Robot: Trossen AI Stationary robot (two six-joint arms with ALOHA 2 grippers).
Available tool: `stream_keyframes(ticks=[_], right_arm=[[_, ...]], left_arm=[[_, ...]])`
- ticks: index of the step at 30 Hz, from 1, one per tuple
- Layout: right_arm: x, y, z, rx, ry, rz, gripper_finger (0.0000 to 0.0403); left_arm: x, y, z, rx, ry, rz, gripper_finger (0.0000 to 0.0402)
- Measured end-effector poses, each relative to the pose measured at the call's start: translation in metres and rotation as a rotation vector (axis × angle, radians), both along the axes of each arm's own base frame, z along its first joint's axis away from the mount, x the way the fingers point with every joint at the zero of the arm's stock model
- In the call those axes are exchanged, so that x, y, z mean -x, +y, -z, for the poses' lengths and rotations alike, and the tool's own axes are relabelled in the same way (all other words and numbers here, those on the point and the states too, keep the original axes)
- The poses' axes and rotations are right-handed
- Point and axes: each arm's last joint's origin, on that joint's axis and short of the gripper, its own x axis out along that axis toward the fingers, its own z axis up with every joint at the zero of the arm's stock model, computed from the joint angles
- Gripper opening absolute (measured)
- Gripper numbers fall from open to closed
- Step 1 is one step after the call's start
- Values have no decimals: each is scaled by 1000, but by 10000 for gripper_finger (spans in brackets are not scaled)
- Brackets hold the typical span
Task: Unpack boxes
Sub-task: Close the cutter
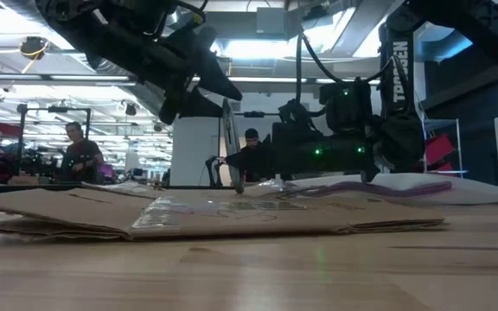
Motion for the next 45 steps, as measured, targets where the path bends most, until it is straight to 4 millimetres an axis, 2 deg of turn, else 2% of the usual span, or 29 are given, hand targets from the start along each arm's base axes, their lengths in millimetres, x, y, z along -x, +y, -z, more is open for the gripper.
stream_keyframes(ticks=[17,28,41,45], right_arm=[[0,0,-2,5,-20,6,104],[0,0,-2,5,-17,5,104],[0,-1,-2,0,-18,15,104],[0,-1,-3,0,-27,21,104]], left_arm=[[-2,-2,-4,85,-85,-25,237],[-14,-13,6,113,-131,6,237],[-11,-8,6,62,-68,64,237],[2,-12,6,40,75,105,237]])
